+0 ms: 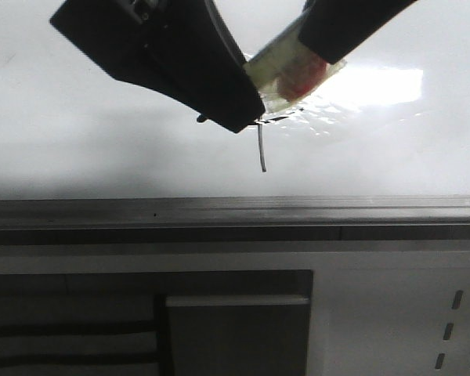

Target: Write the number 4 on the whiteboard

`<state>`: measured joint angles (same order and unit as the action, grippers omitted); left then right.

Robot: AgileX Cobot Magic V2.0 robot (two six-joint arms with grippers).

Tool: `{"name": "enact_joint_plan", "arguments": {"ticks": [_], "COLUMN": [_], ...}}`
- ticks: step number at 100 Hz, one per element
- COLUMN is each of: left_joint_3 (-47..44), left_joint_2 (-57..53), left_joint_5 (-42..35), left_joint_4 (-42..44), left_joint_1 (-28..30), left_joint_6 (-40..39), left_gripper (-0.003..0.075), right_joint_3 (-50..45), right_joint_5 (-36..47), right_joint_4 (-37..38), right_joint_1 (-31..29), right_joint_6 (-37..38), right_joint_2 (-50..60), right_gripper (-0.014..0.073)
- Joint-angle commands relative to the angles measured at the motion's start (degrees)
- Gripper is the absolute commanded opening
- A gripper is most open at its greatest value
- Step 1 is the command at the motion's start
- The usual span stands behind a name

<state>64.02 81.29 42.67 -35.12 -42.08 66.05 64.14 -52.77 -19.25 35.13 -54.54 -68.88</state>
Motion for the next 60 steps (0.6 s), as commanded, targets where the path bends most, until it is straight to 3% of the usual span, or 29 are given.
{"name": "enact_joint_plan", "arguments": {"ticks": [1, 21, 60], "left_joint_3": [2.2, 2.2, 2.2], "left_joint_2": [-1.7, -1.7, -1.7], "left_joint_5": [-2.2, -2.2, -2.3], "left_joint_4": [-2.4, -2.4, -2.4], "left_joint_1": [-0.4, -0.4, -0.4], "left_joint_6": [0.2, 0.2, 0.2], "left_gripper": [0.0268, 0.0130, 0.0021], "right_joint_3": [1.7, 1.7, 1.7], "right_joint_5": [2.9, 2.9, 2.5], "right_joint_4": [-0.8, -0.8, -2.9], "right_joint_1": [0.0, 0.0, 0.0], "right_joint_6": [-0.7, -0.7, -0.6], "right_joint_2": [1.5, 1.5, 1.5], "right_gripper": [-0.0066, -0.0066, -0.0066]}}
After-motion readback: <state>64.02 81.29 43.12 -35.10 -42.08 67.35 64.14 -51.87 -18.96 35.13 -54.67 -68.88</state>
